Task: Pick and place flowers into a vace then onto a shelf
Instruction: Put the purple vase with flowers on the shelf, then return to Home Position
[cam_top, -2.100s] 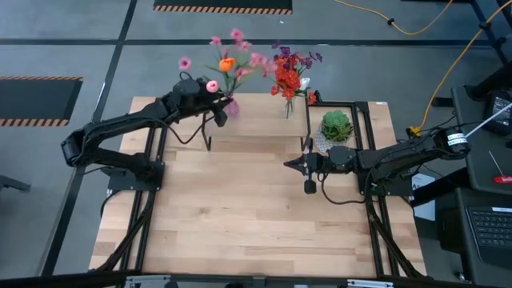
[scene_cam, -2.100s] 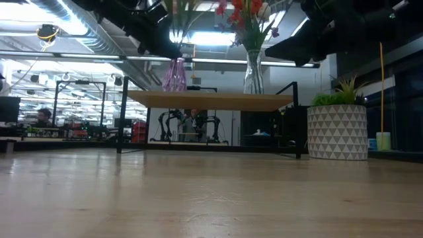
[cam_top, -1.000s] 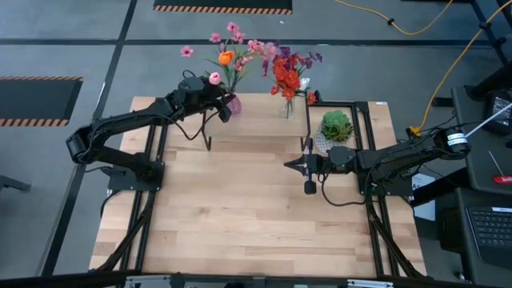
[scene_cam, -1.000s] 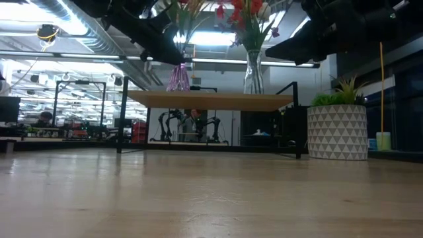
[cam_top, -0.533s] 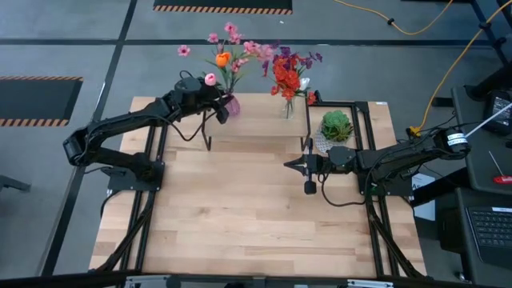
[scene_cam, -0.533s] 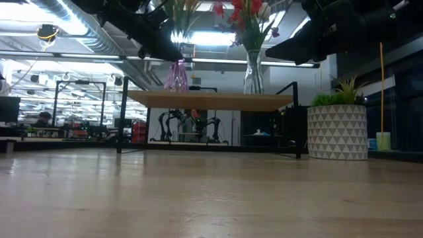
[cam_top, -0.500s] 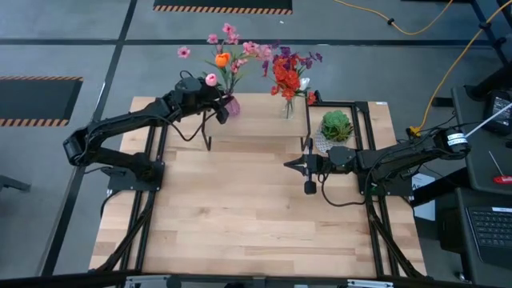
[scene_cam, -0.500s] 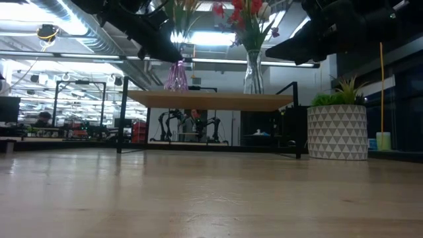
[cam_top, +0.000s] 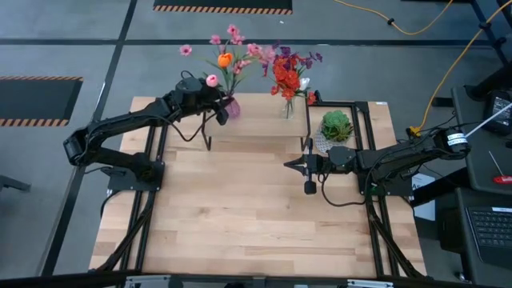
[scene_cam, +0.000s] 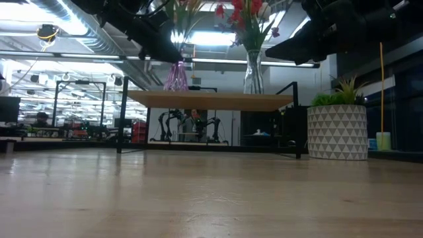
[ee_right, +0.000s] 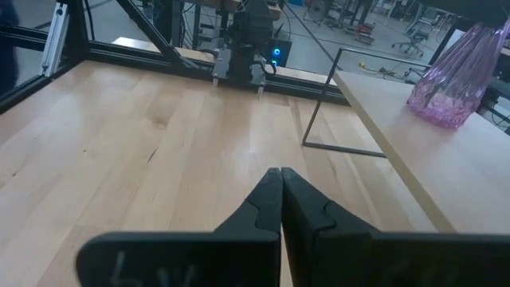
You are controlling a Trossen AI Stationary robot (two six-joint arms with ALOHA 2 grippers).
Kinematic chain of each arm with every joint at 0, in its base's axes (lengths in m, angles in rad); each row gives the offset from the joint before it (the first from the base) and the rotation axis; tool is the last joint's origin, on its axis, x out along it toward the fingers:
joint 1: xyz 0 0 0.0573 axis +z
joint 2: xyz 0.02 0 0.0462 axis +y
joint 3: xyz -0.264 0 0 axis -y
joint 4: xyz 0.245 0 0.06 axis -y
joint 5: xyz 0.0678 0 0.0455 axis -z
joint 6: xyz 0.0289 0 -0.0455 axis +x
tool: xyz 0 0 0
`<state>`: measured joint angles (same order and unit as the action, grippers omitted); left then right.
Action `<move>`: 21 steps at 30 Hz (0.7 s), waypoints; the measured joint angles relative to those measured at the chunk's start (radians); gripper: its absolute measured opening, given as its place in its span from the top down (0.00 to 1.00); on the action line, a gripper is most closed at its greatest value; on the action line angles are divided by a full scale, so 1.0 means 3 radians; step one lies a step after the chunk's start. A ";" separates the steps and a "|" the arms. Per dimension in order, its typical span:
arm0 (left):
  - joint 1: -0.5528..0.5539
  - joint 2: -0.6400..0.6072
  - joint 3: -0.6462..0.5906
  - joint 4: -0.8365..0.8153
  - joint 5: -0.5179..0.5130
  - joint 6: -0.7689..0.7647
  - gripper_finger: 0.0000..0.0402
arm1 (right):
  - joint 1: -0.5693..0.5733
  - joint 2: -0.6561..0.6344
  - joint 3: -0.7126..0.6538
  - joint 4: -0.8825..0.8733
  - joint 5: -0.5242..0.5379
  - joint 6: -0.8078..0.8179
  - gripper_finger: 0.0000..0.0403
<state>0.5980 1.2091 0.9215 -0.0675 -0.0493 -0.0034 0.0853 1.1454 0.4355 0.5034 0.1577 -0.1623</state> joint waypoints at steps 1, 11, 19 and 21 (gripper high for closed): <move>0.0000 0.0000 0.0000 -0.0001 0.0025 0.0015 0.72 | 0.0000 0.0000 0.0000 0.0000 0.0000 0.0000 0.99; -0.0001 -0.0001 0.0005 -0.0042 0.0083 0.0031 0.62 | 0.0000 0.0000 0.0000 0.0000 0.0000 0.0001 0.99; -0.0003 -0.0001 0.0005 -0.0049 0.0082 0.0058 0.53 | 0.0001 0.0000 0.0000 0.0000 0.0000 0.0001 0.99; -0.0003 -0.0006 0.0005 -0.0051 0.0081 0.0075 0.51 | 0.0001 0.0000 0.0000 0.0000 0.0000 0.0001 0.99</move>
<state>0.5972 1.2073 0.9230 -0.0827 -0.0250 0.0192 0.0856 1.1454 0.4355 0.5034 0.1577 -0.1619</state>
